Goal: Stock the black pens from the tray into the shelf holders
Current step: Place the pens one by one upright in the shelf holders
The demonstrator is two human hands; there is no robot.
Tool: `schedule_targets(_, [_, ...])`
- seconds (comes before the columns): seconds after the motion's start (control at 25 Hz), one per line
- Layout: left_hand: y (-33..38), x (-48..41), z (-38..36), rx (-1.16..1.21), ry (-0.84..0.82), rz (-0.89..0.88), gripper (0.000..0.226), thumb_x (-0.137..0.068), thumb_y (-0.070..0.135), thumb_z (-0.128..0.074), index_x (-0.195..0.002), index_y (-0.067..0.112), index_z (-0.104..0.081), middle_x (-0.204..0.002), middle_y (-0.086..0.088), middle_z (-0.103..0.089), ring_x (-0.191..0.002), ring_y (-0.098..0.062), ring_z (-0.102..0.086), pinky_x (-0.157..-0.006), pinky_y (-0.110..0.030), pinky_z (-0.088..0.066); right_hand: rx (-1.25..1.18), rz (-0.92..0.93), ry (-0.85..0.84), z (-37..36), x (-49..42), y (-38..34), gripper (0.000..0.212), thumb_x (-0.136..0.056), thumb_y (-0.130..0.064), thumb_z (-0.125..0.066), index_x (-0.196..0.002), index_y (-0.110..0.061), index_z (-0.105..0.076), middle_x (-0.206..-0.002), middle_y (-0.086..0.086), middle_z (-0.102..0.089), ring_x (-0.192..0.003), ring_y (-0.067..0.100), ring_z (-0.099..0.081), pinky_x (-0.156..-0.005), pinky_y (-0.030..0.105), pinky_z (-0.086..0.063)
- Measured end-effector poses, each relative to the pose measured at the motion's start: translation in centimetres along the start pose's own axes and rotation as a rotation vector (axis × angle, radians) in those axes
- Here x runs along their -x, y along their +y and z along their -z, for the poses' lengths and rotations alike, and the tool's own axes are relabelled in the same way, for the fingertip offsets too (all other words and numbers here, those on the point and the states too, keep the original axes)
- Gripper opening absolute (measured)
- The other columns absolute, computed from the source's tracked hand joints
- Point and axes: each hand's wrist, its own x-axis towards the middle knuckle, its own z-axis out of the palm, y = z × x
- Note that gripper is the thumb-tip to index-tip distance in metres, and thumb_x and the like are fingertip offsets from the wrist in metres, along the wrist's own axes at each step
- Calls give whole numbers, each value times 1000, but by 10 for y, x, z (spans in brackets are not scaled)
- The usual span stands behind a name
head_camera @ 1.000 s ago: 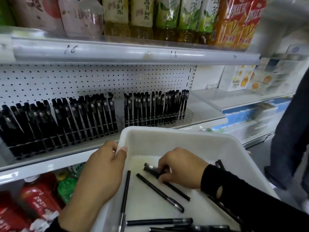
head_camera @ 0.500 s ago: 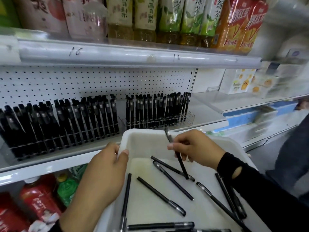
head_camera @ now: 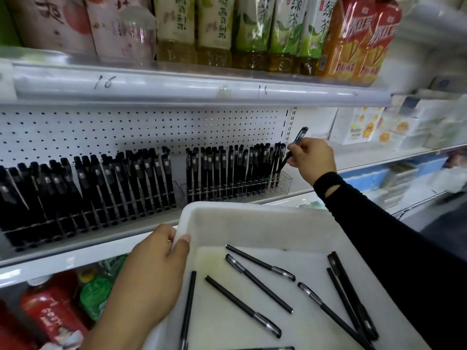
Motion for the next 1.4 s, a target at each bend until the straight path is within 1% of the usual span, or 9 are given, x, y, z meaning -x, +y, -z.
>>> schedule_targets(0.24, [-2,-2,0,16,-14,4,27,-99,45,-43,-87,27,-60,-74,-3,-67,-68,-18,-61,-61,-34,-45,151,17,-55,-29,-14,16,21,-99,-18,-57,-107,-6,-73,-92,13,-75,-78,25,-73,-81,34,-59])
schedule_targets(0.48, [-1,-3,-2,18,-20,11,28,-98,46,-43,-86,28,-60,-77,-4,-70,-70,-17,-63,-66,-35,-49,238,-36,-189,-46,-25,28,20,-96,-20,-63,-102,-5,-73,-92,20,-73,-86,34,-72,-85,45,-59])
schedule_targets(0.68, [-2,-4,-3,17,-15,16,29,-98,47,-42,-86,28,-59,-78,-2,-70,-69,-18,-62,-65,-36,-48,361,-91,-252,-54,-30,30,18,-94,-26,-65,-88,-8,-68,-81,13,-65,-82,32,-68,-71,32,-53])
schedule_targets(0.88, [-3,-6,-2,5,-17,15,29,-99,47,-42,-84,27,-59,-74,-2,-69,-68,-18,-62,-63,-36,-48,453,-130,-226,-44,-17,23,38,-92,-39,-68,-85,-2,-67,-75,11,-62,-73,29,-58,-65,27,-38])
schedule_targets(1.04, [-4,-5,-2,27,-7,0,29,-99,45,-43,-84,25,-58,-73,-3,-67,-64,-18,-60,-58,-33,-42,510,23,-202,-8,23,-11,27,-91,-38,-69,-83,-13,-71,-79,5,-68,-74,23,-59,-66,24,-38])
schedule_targets(1.12, [-3,-5,-4,24,-6,-12,28,-99,44,-43,-84,25,-59,-73,-3,-66,-65,-19,-59,-59,-34,-43,486,182,-320,13,62,-38,30,-91,-40,-68,-70,-20,-66,-66,-5,-63,-65,11,-58,-56,23,-35])
schedule_targets(1.2, [-2,-5,-4,5,-12,-5,28,-99,44,-43,-86,25,-59,-75,-1,-67,-68,-19,-61,-64,-35,-47,522,308,-588,18,103,-58,33,-90,-44,-68,-67,-21,-64,-62,-9,-60,-61,3,-56,-56,18,-35])
schedule_targets(1.28, [1,-2,-5,5,-18,0,28,-99,44,-44,-86,25,-59,-75,-1,-68,-70,-20,-62,-67,-35,-48,674,375,-799,9,133,-60,28,-87,-48,-69,-79,-22,-70,-72,-9,-63,-74,11,-61,-65,24,-44])
schedule_targets(1.4, [4,3,-3,-1,-14,-11,28,-99,45,-42,-87,26,-59,-79,-1,-70,-73,-17,-63,-67,-34,-49,840,316,-932,-9,150,-50,31,-86,-46,-70,-99,-18,-70,-98,5,-67,-94,27,-62,-80,33,-51])
